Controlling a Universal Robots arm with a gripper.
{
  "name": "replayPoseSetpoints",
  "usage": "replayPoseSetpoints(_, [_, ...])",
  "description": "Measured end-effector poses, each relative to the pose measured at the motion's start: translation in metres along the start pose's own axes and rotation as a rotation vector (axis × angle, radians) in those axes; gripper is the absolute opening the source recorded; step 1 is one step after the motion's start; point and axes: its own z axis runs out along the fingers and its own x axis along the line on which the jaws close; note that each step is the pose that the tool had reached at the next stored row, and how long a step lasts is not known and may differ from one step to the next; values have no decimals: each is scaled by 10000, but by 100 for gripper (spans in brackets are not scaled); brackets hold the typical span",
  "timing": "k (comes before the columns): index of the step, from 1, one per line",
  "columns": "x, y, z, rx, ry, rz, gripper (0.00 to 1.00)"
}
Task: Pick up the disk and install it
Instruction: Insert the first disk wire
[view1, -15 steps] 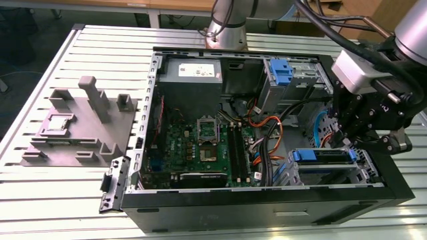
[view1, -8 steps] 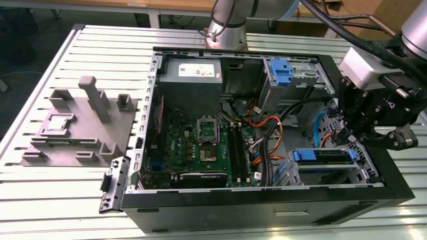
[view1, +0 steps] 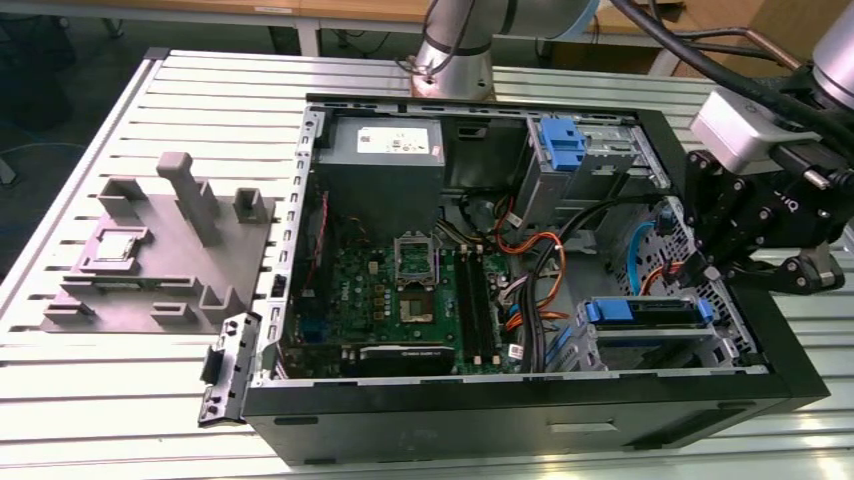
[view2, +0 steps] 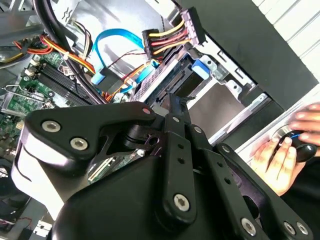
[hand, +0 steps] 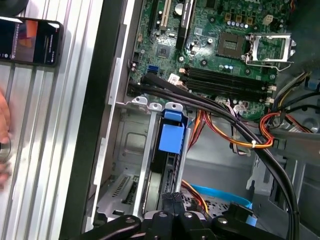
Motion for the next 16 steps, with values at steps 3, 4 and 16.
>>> replayPoseSetpoints(3, [-15,-36,1,-7,41,0,10])
replayPoseSetpoints(4, [-23,-47,1,-12,73,0,10])
replayPoseSetpoints(16, [-55,-137,5,-33,234,-822,10])
